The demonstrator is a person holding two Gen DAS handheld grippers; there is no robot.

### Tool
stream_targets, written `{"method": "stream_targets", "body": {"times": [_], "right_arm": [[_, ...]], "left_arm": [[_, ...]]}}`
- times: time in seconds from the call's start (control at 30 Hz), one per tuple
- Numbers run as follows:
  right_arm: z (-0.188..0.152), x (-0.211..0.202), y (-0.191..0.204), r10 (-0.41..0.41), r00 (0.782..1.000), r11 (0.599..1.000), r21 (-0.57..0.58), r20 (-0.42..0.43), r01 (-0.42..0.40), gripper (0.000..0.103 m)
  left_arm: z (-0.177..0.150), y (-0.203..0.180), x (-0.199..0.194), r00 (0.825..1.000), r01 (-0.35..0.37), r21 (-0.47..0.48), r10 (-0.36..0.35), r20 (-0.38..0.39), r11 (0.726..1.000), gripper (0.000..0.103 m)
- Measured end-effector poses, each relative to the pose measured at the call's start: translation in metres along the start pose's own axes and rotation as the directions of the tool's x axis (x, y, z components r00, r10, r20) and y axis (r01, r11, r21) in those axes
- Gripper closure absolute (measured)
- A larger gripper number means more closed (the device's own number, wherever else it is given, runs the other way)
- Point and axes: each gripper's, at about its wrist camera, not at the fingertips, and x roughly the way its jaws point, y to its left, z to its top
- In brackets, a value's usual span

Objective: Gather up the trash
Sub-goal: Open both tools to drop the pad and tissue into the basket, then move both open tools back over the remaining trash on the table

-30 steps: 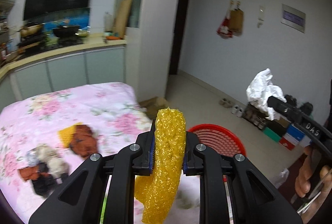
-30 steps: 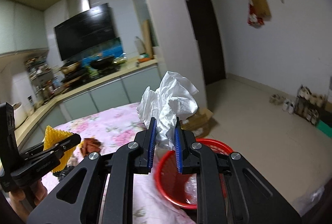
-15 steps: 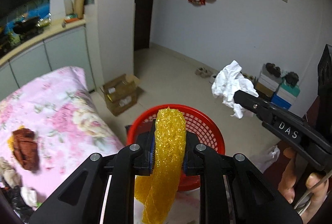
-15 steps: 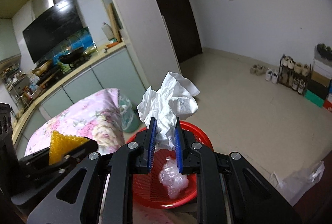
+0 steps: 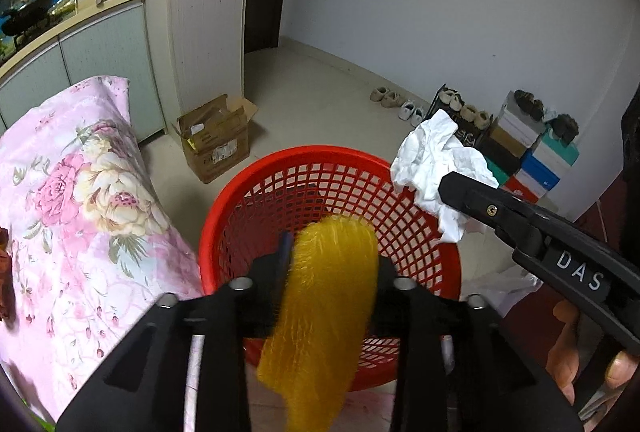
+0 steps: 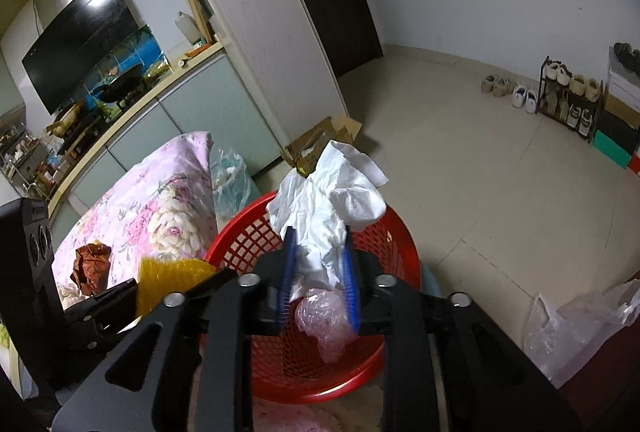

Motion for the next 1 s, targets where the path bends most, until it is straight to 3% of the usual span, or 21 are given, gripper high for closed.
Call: {"method": "stream_targets", "body": {"times": [0.13,0.33,0.7,1.0], "right_arm": [[0.000,-0.005,-0.006,-0.013,1.000,0.999,0.042,0.020,0.013,0.053],[0.006,-0.018,-0.009,-0.022,0.998,0.999,0.050,0.060,0.019,0.048],[0.008,-0.045,0.013,-0.013,0.990,1.000,-0.013,0.142,0.015,0.040],[0.004,-0.076,0.046,-0.018,0.966,0.992,-0.116,0.260,0.050,0.019]], "left_arm": [[-0.002,0.000,-0.002,1.000,-0.002,0.001,0.002,0.007,1.000,0.045],[-0.002,0.006,-0.023,0.998,-0.027,-0.013,0.028,0.051,1.000,0.028],[-0.009,0.020,-0.078,0.976,-0.144,-0.012,0.144,0.164,0.990,0.024],[-0.031,0.042,-0.142,0.927,-0.256,-0.060,0.262,0.269,0.965,0.019]]}}
